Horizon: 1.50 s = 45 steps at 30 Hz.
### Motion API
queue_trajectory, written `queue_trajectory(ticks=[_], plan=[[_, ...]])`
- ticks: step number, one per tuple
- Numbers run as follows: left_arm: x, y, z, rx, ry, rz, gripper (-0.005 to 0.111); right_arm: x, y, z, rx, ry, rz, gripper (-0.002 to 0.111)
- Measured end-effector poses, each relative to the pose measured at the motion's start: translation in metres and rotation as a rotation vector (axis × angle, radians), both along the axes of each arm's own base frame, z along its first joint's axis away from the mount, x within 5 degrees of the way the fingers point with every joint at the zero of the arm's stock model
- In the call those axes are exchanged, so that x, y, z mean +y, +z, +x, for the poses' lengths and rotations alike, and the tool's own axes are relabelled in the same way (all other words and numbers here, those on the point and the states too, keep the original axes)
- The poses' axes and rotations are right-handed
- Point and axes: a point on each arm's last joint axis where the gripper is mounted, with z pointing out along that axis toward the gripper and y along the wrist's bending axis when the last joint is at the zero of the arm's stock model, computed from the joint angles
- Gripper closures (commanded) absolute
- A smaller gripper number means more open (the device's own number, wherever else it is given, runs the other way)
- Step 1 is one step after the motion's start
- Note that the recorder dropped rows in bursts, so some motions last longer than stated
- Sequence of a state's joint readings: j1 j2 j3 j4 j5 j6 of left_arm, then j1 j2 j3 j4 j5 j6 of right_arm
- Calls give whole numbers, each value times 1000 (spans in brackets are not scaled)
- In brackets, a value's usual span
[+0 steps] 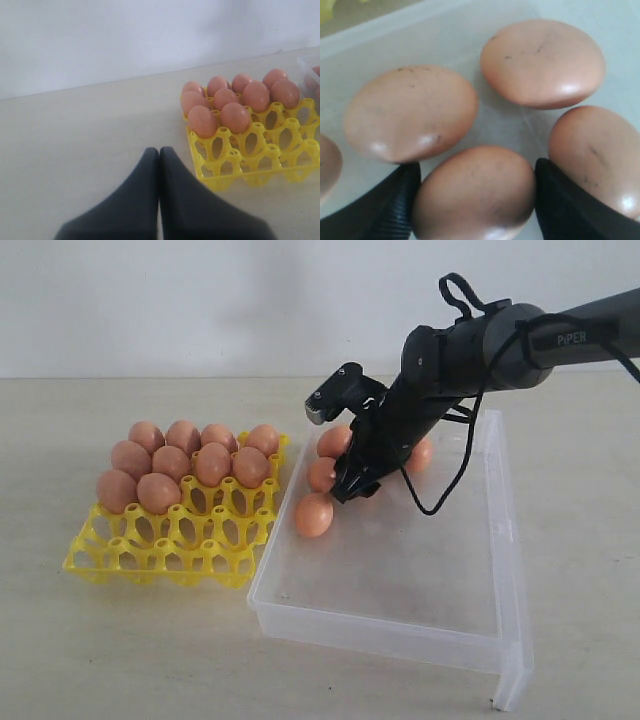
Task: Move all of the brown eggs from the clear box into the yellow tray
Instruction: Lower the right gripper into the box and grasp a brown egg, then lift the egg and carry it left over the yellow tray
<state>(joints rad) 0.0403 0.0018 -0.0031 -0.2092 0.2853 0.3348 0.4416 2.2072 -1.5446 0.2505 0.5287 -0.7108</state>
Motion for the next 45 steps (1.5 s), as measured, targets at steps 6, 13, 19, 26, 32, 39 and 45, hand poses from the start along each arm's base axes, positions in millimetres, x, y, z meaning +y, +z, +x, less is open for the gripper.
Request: queue_trajectory(ticks=[6,13,19,26,32,39,45], plan=[[0,0,0,0,0,0,111,0,2,-1,23,-42,17,108],[0,0,0,0,0,0,111,-4,55,-30,257,-199,93,108],[0,0,0,0,0,0,111,6,109,-51,355,-251,340,108],[0,0,0,0,0,0,111,29,140,-69,557,-121,682,108],[0,0,0,0,0,0,111,44,154,-68,664,-55,977,108],[0,0,0,0,0,0,111,51,135,-56,722,-96,1059,108],[0,0,0,0,0,0,111,59,99,-39,770,-159,1159,108]])
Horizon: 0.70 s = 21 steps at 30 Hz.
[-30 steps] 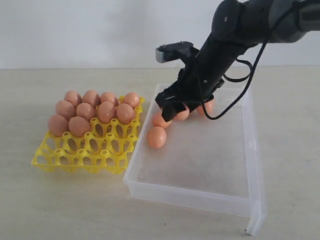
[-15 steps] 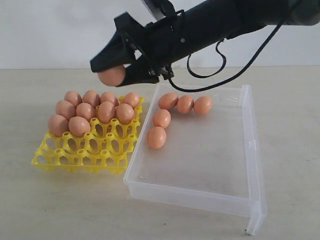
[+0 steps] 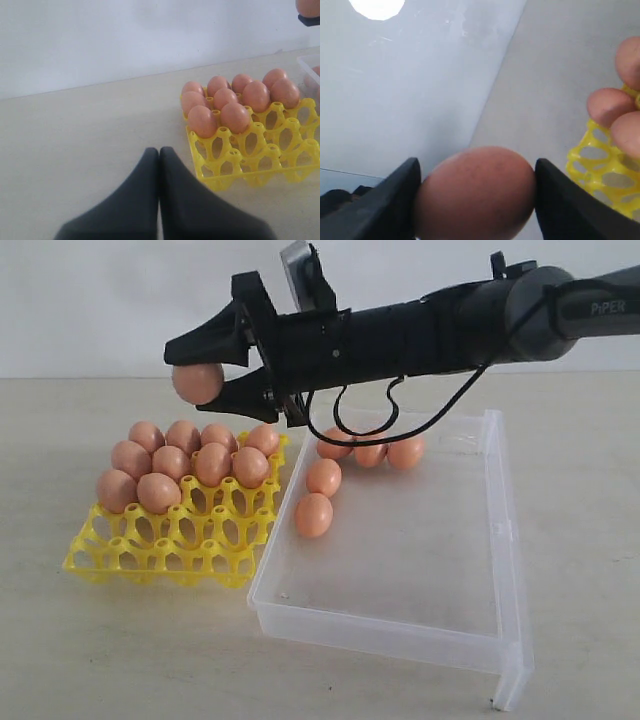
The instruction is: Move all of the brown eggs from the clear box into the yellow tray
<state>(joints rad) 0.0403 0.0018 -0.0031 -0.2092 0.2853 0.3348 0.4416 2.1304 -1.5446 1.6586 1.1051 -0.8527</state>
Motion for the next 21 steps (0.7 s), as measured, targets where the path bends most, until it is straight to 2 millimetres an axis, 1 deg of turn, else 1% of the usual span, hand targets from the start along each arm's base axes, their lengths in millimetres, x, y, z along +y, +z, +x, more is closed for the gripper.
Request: queue_trajectory(ticks=[3,5,6,7,8,9,10,11,12,13,15,18,21], plan=[[0,0,0,0,0,0,111,0,-7,4,-97,-17,-47,109],[0,0,0,0,0,0,111,1,-11,7,-190,-50,-99,109],[0,0,0,0,0,0,111,9,-18,5,-275,-56,-183,109],[0,0,0,0,0,0,111,20,-28,-1,-384,-29,-319,109],[0,0,0,0,0,0,111,28,-34,-6,-464,-2,-406,109],[0,0,0,0,0,0,111,41,-45,-17,-617,55,-562,109],[0,0,0,0,0,0,111,48,-48,-22,-694,71,-634,109],[0,0,0,0,0,0,111,62,-51,-28,-826,51,-727,109],[0,0,0,0,0,0,111,69,-50,-30,-897,29,-756,109],[0,0,0,0,0,0,111,78,-46,-33,-1028,-4,-790,109],[0,0,0,0,0,0,111,91,-42,-41,-1178,-10,-804,109],[0,0,0,0,0,0,111,100,-41,-49,-1262,36,-805,109],[0,0,0,0,0,0,111,102,-41,-50,-1319,62,-814,109]])
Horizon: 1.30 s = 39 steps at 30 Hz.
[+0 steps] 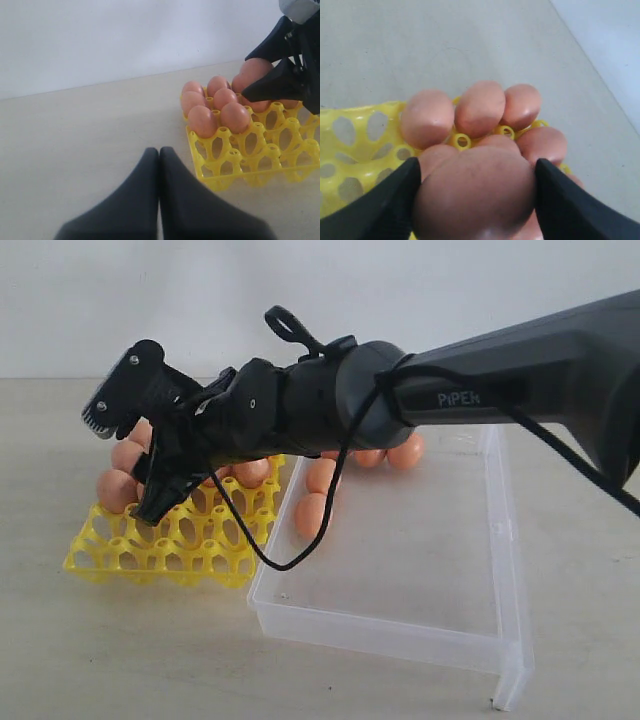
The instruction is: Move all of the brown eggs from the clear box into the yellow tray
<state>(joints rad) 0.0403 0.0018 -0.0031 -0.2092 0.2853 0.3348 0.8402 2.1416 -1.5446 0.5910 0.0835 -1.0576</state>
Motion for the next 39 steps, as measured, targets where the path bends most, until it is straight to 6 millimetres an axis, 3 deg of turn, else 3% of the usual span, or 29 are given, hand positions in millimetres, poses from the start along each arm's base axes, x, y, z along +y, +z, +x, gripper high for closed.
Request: queue_trajectory(ticks=[9,14,23,29,34,39], plan=[[0,0,0,0,0,0,111,0,1,1,-124,90,-91,109],[0,0,0,0,0,0,111,-4,0,5,-49,26,-42,109],[0,0,0,0,0,0,111,-16,-1,17,337,-319,267,109],[0,0,0,0,0,0,111,-18,8,26,557,-620,644,109],[0,0,0,0,0,0,111,-22,26,38,473,-727,948,109],[0,0,0,0,0,0,111,-10,60,26,196,-504,1014,109]])
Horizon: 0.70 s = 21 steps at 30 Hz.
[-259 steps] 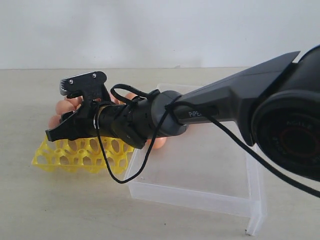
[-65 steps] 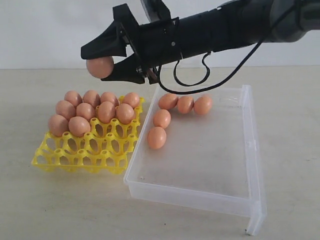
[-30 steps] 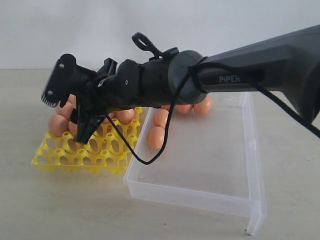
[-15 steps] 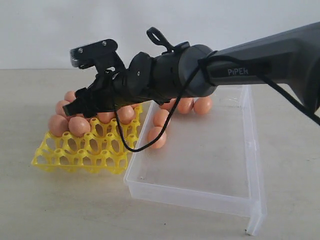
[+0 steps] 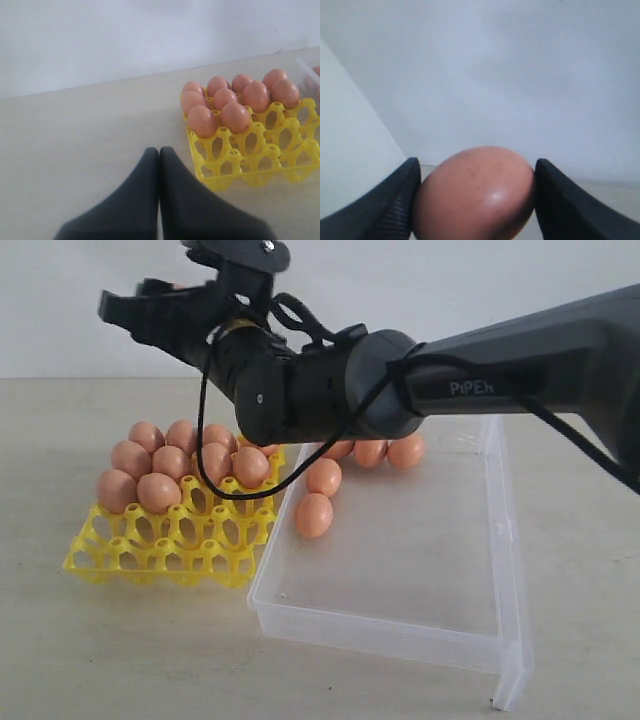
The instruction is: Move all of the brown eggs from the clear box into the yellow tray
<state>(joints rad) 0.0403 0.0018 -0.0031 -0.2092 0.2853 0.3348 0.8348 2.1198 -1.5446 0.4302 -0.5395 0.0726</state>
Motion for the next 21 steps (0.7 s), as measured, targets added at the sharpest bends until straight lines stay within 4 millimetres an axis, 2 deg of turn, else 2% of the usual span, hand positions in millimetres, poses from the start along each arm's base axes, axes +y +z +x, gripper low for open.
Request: queue_trajectory(ticks=[5,7,9,12,16,19,21], plan=[[0,0,0,0,0,0,111,19,40,-33,-352,216,-202,109],[0,0,0,0,0,0,111,26,45,-48,-411,273,-319,109],[0,0,0,0,0,0,111,33,42,-58,-394,311,-399,109],[0,0,0,0,0,0,111,33,27,-66,-306,312,-374,109],[0,0,0,0,0,0,111,13,-13,-71,-195,235,-273,109],[0,0,0,0,0,0,111,-2,-43,-77,-172,226,-374,109],[0,0,0,0,0,0,111,-6,-55,-81,-172,242,-465,109]])
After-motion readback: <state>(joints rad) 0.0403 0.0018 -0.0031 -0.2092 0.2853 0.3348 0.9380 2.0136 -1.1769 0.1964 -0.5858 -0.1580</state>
